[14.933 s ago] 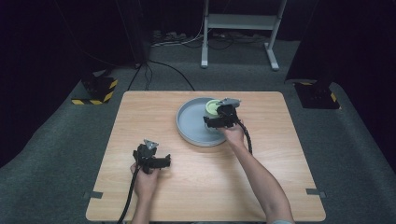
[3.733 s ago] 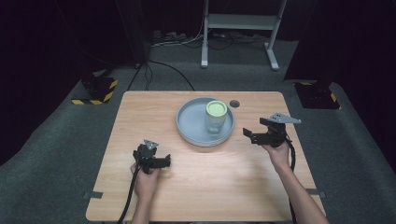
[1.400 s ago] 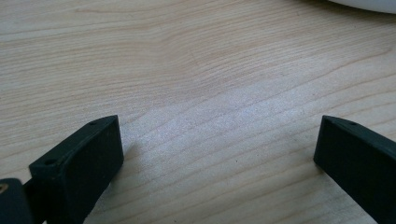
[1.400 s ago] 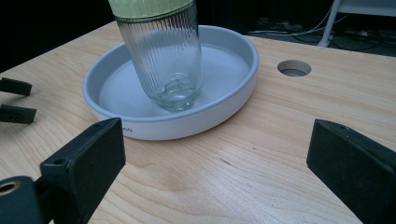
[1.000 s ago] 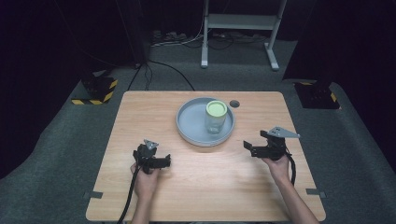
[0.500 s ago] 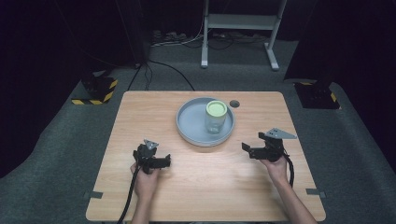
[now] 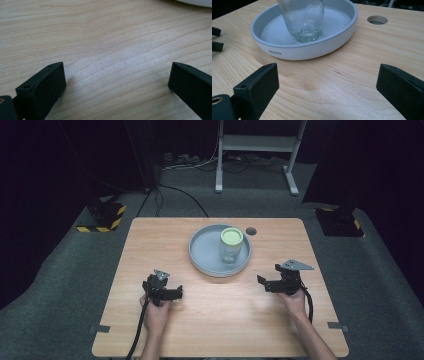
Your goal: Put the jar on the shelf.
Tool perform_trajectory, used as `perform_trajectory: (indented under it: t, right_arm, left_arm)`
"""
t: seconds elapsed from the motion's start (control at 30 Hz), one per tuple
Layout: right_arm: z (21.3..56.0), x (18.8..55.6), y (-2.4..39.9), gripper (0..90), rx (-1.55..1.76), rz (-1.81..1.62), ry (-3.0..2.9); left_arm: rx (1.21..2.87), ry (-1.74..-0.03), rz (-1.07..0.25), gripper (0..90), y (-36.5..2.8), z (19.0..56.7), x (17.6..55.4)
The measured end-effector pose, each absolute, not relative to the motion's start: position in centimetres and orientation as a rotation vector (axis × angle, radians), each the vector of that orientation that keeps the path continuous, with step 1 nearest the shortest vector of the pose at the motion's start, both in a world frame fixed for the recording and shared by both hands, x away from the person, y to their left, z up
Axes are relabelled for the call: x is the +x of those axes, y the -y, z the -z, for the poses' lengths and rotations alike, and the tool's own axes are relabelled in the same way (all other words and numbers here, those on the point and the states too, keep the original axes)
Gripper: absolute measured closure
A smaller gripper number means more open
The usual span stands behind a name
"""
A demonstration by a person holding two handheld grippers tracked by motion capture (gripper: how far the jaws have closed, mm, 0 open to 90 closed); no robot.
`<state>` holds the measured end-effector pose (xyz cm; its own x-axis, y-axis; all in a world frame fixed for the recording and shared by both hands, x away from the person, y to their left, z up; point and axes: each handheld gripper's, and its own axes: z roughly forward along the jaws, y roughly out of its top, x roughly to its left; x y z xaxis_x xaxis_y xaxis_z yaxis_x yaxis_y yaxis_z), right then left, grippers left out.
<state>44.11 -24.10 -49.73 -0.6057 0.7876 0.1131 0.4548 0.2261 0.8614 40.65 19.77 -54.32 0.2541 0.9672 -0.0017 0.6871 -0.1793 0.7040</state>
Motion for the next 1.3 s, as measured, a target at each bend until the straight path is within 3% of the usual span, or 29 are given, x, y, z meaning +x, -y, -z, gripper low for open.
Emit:
perform_trajectory:
  t: [1.3]
  right_arm:
    - [51.8, 44.5, 22.4, 4.4, 1.154, -1.249, -2.214]
  left_arm:
    - [1.941, -1.498, -0.615, 1.5, -19.8, 54.3, 40.6]
